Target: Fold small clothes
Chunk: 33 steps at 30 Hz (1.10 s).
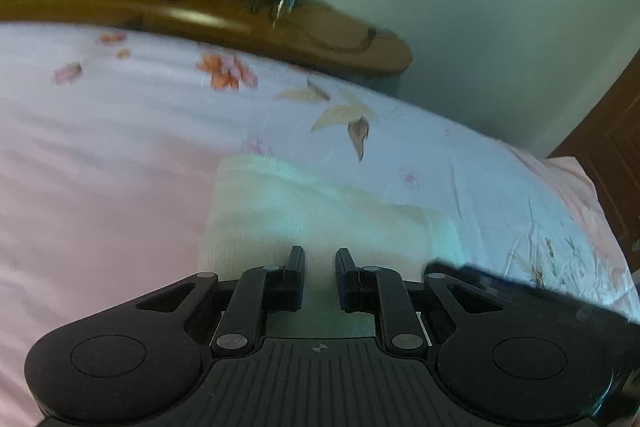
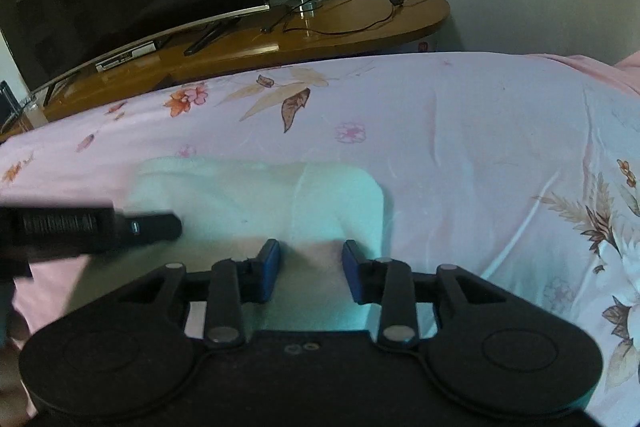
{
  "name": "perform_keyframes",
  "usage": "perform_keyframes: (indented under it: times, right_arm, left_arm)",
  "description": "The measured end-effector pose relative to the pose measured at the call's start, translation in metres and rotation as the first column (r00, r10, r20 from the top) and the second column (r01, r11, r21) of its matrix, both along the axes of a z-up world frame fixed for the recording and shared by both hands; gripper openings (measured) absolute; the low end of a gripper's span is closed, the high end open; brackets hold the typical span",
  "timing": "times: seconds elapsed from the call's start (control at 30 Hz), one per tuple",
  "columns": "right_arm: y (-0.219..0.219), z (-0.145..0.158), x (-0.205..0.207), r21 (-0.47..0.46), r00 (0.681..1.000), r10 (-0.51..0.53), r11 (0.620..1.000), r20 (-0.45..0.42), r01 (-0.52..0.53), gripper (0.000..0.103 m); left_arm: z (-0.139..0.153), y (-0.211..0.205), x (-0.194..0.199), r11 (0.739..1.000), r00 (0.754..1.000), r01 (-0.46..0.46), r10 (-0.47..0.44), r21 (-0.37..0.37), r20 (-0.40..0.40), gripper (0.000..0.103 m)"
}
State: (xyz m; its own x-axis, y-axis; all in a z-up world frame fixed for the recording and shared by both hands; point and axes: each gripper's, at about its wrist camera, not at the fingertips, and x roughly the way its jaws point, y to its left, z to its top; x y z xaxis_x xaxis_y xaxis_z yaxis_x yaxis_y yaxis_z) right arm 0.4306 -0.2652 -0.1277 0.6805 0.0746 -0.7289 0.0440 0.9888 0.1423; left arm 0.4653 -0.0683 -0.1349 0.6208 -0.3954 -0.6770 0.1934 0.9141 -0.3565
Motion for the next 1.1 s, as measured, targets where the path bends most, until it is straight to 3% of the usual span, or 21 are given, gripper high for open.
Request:
perform_keyframes:
  times: [0.07,0.1,0.2,0.27,0.47,0.57,0.8,1.1]
  right_arm:
    - [0.001,0.009,0.003,-0.01,0.999,0.005,1.0,0.041,-0.005,0.037]
    - [0.002,0.011,0.009,-0.018,0.999,0.0,1.0,0.046,0.001,0.038]
    - [0.001,0.003,0.028,0.013,1.0,-0.023,1.0,0.005,0.023,0.039]
    - [0.003,-0.012,0.035,-0.016,0.999,-0.025,1.0,-0.044,0.024,0.039]
    - [0.006,-0.006,0.023,-0.035,0.999,-0.03,0.999,-0.023,0.03,0.041]
    - [0.008,0.007,0.003,-0.004,0.999,-0.034,0.999,0.033,0.034,0.041]
    - [0.027,0.019,-0.042,-0.044,0.997,0.036,0.998,0.072,-0.033,0.042]
    - [0.042,0.012,-0.099,-0.178,0.993,0.095,0.981,0.064,-0.083,0.041]
  left_arm:
    - [0.006,-0.006,0.002,0.997,0.997,0.006,-0.012,0.078,0.07,0.017]
    - [0.005,-0.008,0.007,0.994,0.998,0.002,-0.009,0.105,0.066,0.017]
    - [-0.005,-0.005,0.02,0.998,1.0,-0.015,0.014,0.068,0.008,0.017]
    - [-0.008,-0.007,0.017,0.997,1.0,-0.004,0.002,0.083,0.028,0.017]
    - [-0.006,-0.008,0.007,0.995,0.999,0.027,-0.029,0.093,0.028,0.017]
    - [-0.002,-0.007,-0.005,0.994,0.998,0.042,-0.046,0.1,0.033,0.017]
    - [0.003,-0.003,-0.033,0.992,0.996,0.079,-0.082,0.102,0.025,0.017]
    - [-0.002,0.017,-0.088,0.991,0.993,0.113,-0.114,0.068,0.017,0.017]
